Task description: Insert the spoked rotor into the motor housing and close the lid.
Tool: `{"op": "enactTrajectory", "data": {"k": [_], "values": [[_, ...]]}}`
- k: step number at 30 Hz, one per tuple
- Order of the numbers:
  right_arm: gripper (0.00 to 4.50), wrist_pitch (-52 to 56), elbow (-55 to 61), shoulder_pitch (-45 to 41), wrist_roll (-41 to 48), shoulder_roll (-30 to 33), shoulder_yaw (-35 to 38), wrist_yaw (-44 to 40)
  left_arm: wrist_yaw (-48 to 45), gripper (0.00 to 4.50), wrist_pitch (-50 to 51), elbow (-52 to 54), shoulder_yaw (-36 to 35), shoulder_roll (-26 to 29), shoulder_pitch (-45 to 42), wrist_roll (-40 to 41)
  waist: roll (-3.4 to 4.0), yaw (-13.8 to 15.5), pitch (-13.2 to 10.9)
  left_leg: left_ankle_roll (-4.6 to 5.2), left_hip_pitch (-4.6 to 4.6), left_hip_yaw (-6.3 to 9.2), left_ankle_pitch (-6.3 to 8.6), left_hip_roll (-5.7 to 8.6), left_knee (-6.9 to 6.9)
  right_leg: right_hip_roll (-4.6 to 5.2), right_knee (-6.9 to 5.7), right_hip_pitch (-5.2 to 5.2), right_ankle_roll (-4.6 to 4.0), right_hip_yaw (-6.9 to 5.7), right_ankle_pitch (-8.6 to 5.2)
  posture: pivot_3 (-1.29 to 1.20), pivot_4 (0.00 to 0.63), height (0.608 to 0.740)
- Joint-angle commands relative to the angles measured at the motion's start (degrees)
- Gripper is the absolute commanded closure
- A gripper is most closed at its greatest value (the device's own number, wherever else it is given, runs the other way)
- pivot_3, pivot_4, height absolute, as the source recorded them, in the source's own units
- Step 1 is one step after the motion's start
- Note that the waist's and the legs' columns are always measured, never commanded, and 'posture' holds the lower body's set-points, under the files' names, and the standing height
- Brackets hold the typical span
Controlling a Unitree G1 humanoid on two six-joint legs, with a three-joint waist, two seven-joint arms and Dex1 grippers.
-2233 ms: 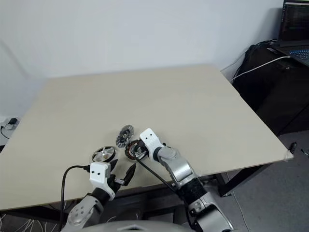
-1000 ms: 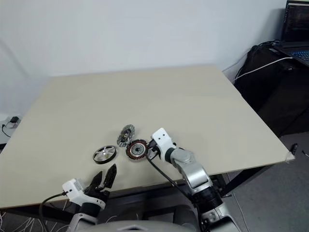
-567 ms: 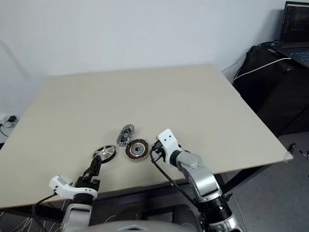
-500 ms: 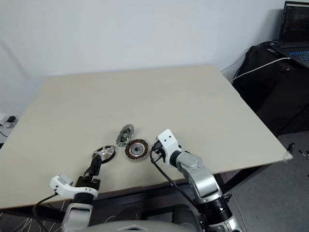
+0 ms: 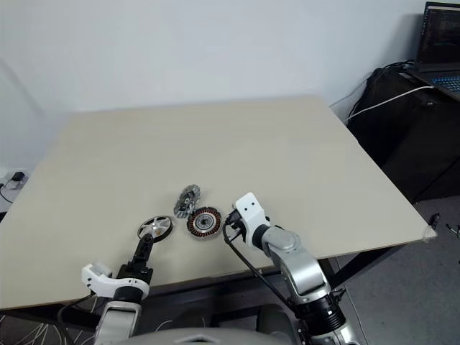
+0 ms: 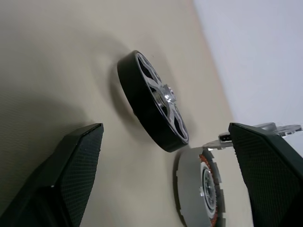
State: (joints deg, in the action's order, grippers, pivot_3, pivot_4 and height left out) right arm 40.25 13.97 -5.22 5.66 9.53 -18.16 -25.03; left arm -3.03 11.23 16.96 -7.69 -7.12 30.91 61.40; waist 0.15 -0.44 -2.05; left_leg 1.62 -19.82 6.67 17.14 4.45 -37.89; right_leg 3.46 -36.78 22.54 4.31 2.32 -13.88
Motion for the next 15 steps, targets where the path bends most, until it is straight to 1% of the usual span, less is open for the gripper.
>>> {"op": "enactTrajectory", "data": {"k": [1, 8, 15], "values": [[4.47, -0.15, 2.09, -0.36, 0.89, -0.36, 0.08, 0.26, -0.19, 0.00, 0.81, 1.41, 1.95, -4.65, -4.74, 2.22, 0.00, 0.04, 0.00, 0.00, 0.00, 0.00, 0.00, 0.00, 0.00, -0.01, 0.00, 0.00, 0.00, -0.01, 0.00, 0.00, 0.000, 0.740], [4.47, -0.30, 1.97, -0.54, 0.96, -0.42, 0.15, 0.67, 1.69, 0.00, 1.46, -1.98, 1.26, -4.13, -9.49, 5.18, 0.00, 0.06, 0.01, 0.00, 0.01, -0.01, 0.00, 0.02, 0.00, -0.05, 0.01, 0.00, 0.01, 0.01, 0.02, 0.00, 0.000, 0.740], [4.47, -0.22, 2.45, -0.15, 1.16, -0.30, 1.09, 1.47, 4.85, 0.00, 1.05, -4.16, 1.07, -3.60, -10.05, 6.35, 0.01, 0.16, 0.01, -0.01, 0.02, -0.01, 0.00, 0.02, 0.00, -0.06, 0.00, -0.01, 0.01, 0.01, 0.02, 0.00, 0.000, 0.740]]}}
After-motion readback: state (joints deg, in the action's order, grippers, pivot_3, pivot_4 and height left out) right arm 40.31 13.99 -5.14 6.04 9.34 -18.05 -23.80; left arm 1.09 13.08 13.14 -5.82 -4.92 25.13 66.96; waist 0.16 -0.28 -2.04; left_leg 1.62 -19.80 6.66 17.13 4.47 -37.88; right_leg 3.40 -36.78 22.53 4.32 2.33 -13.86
